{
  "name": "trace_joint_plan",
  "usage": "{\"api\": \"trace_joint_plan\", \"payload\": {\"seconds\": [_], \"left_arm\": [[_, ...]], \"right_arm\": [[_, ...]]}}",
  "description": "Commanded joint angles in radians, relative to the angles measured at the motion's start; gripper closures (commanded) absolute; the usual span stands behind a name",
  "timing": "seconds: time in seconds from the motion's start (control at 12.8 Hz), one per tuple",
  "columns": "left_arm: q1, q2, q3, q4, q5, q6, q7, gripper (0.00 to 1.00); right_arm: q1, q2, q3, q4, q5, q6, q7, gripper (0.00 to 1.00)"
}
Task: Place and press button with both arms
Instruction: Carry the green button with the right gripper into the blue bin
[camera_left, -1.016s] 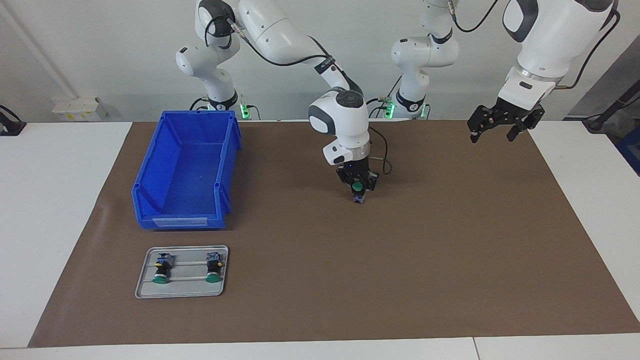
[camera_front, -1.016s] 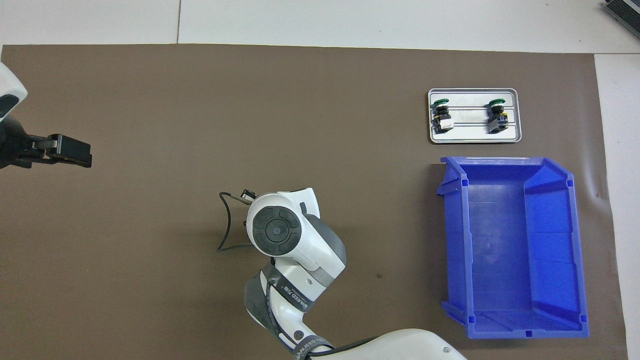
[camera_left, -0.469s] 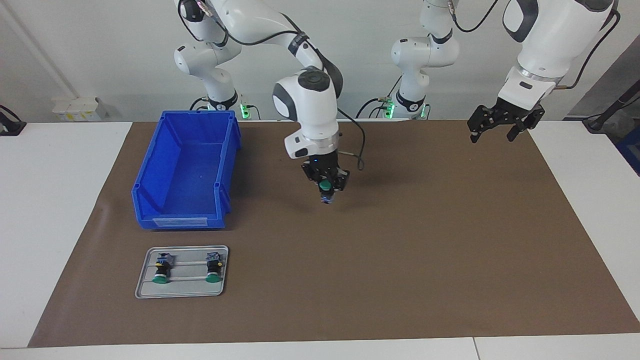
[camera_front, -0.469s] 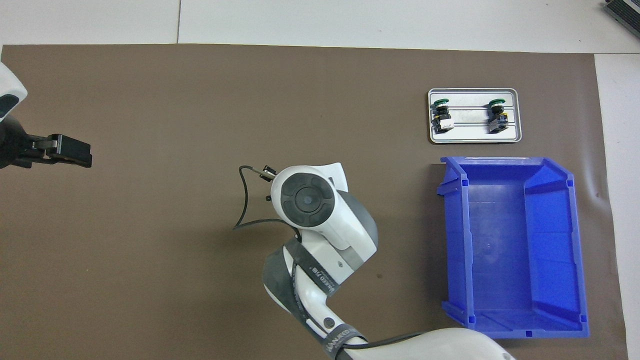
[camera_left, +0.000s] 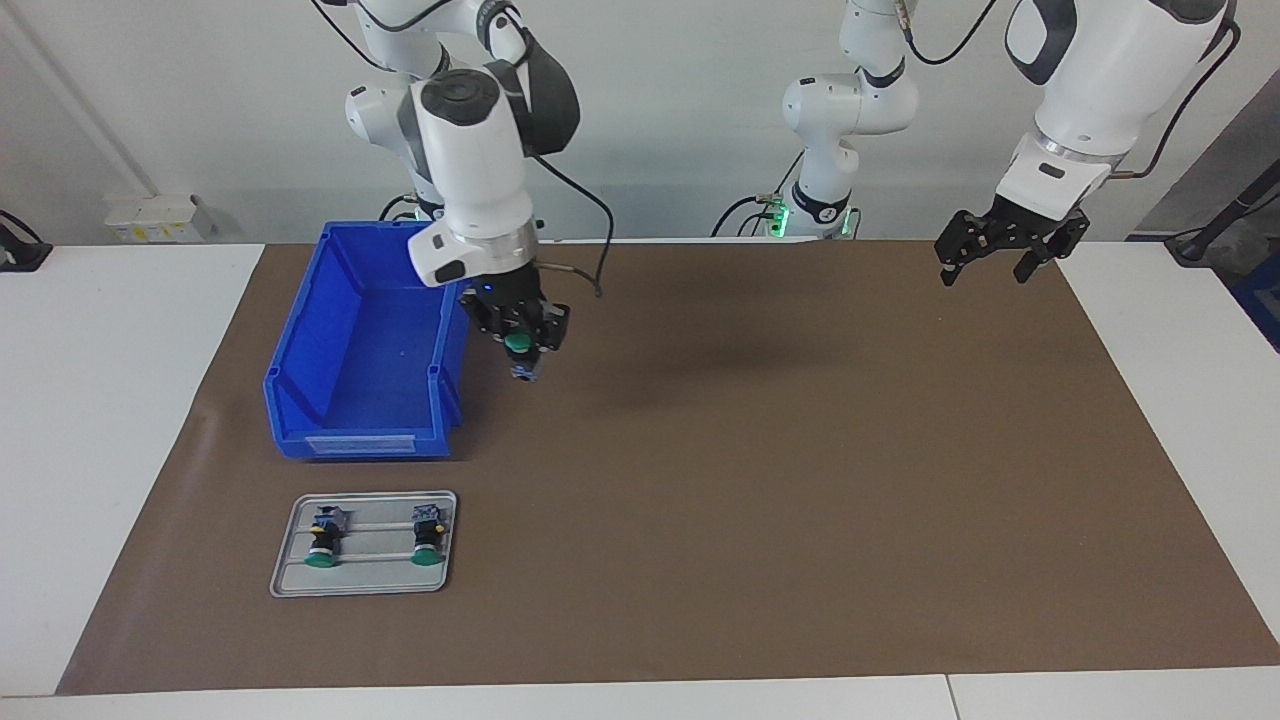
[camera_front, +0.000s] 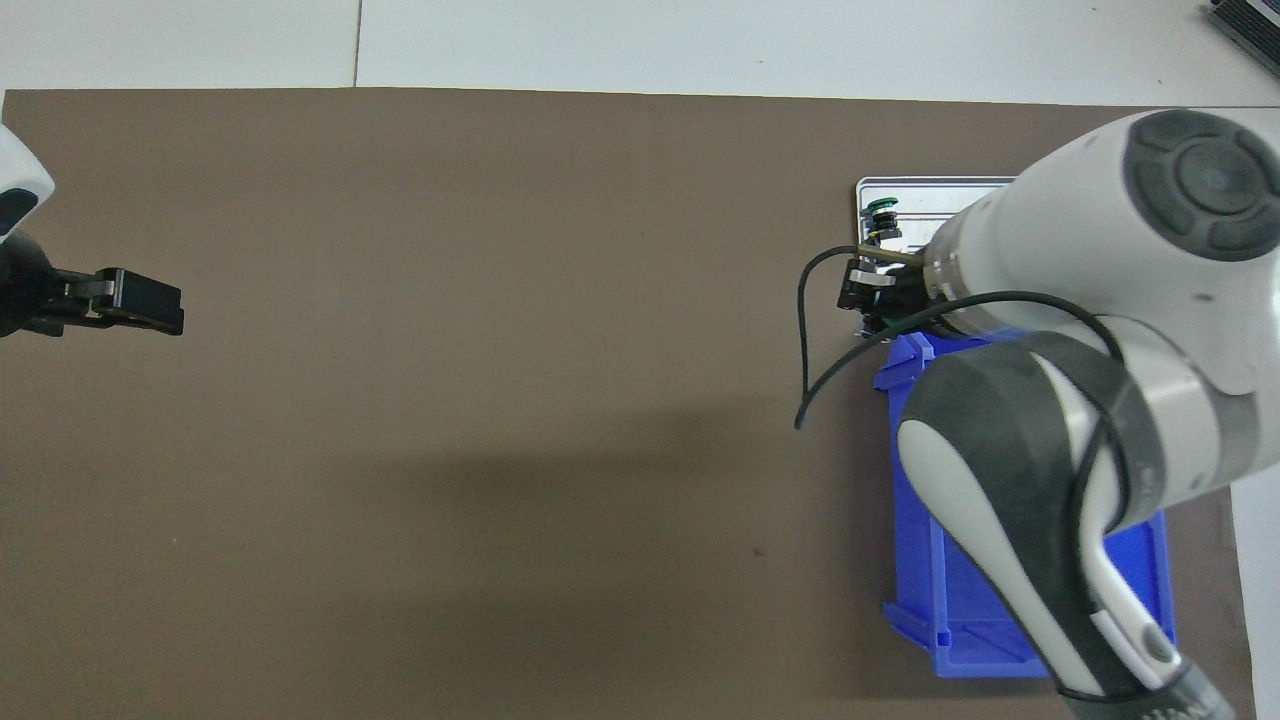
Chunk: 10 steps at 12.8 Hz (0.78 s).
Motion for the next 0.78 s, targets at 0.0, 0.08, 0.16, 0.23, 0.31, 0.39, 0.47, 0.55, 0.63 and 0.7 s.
{"api": "trace_joint_plan", "payload": {"seconds": [0.0,0.08,0.16,0.23,0.31,0.39,0.47,0.55,0.63,0.7], "left_arm": [[0.007,-0.024,-0.002,-0.025,-0.009,-0.005,0.007,0.0],[0.007,-0.024,-0.002,-0.025,-0.009,-0.005,0.007,0.0],[0.007,-0.024,-0.002,-0.025,-0.009,-0.005,0.007,0.0],[0.007,-0.024,-0.002,-0.025,-0.009,-0.005,0.007,0.0],[0.007,-0.024,-0.002,-0.025,-0.009,-0.005,0.007,0.0],[0.007,-0.024,-0.002,-0.025,-0.009,-0.005,0.007,0.0],[0.007,-0.024,-0.002,-0.025,-0.009,-0.005,0.007,0.0],[0.007,-0.024,-0.002,-0.025,-0.009,-0.005,0.007,0.0],[0.007,-0.024,-0.002,-0.025,-0.009,-0.005,0.007,0.0],[0.007,-0.024,-0.002,-0.025,-0.009,-0.005,0.007,0.0]], "right_arm": [[-0.137,-0.051,0.014,-0.046,-0.001,-0.071,-0.244,1.0],[-0.195,-0.077,0.014,-0.102,-0.002,-0.05,-0.348,1.0],[-0.241,-0.114,0.014,-0.202,-0.002,0.04,-0.464,1.0],[-0.279,-0.16,0.014,-0.316,-0.002,0.15,-0.555,1.0],[-0.304,-0.171,0.014,-0.389,-0.001,0.22,-0.598,1.0],[-0.318,-0.169,0.014,-0.425,-0.001,0.245,-0.616,1.0],[-0.329,-0.16,0.014,-0.454,-0.001,0.256,-0.634,1.0],[-0.334,-0.156,0.014,-0.495,0.001,0.306,-0.645,1.0],[-0.334,-0.154,0.014,-0.547,0.008,0.366,-0.646,1.0],[-0.331,-0.151,0.014,-0.596,0.01,0.404,-0.645,1.0]]}}
